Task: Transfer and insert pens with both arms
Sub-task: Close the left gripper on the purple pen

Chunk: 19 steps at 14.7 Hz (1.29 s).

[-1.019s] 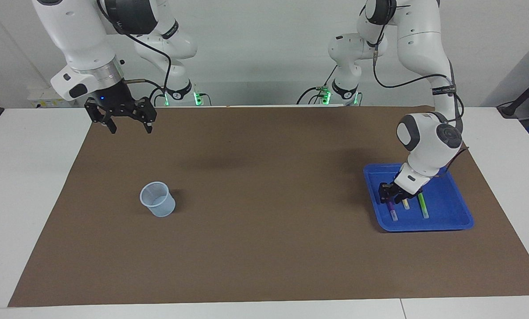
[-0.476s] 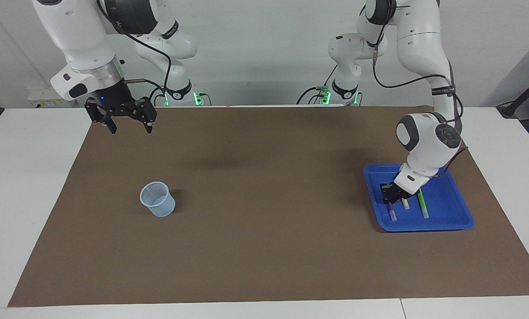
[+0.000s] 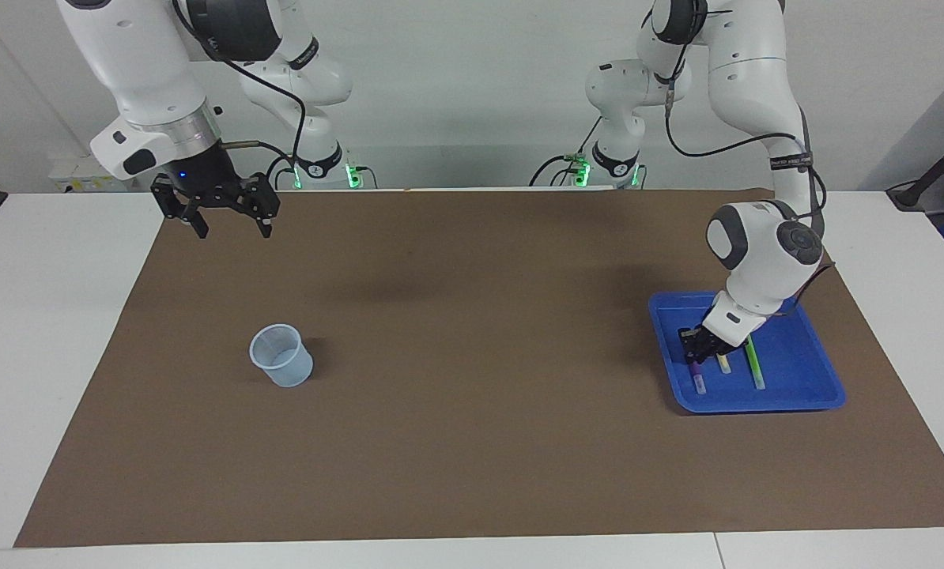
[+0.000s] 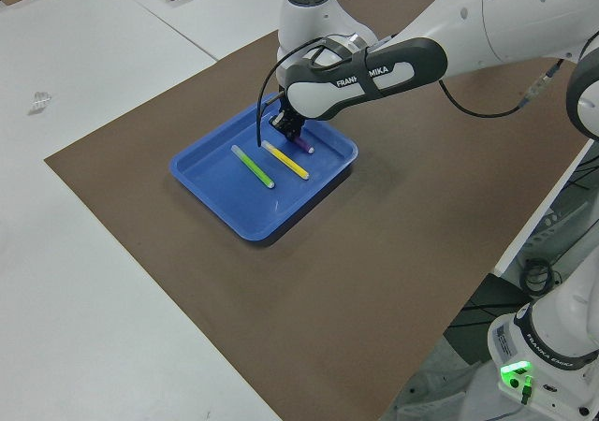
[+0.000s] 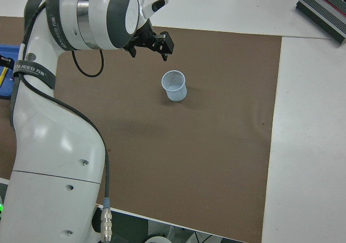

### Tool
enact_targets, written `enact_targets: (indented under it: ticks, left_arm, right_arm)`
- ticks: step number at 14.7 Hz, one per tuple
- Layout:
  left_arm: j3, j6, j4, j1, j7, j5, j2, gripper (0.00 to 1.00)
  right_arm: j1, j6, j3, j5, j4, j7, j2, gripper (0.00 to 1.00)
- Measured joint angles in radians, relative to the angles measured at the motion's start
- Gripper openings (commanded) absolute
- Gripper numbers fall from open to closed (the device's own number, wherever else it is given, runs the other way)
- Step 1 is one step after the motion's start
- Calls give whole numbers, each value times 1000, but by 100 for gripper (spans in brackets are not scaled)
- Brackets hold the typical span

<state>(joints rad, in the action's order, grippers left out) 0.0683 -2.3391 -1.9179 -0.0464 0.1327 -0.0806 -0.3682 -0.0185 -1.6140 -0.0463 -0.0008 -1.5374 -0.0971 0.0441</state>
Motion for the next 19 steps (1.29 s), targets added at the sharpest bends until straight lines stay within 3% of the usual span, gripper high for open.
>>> enact_targets:
  ticks: [5, 12, 19]
  left_arm:
    - [-5, 13, 4, -1, 0, 0, 0, 0]
    - [-16, 200, 109, -11, 1, 0, 55, 0]
    - [-10, 250, 121, -10, -7, -1, 82, 0]
  right_arm:
    - [0, 0, 0, 0, 0, 0, 0, 100]
    - [0, 0, 0, 0, -1, 0, 0, 100]
    - [0, 0, -1, 1, -2, 0, 0, 100]
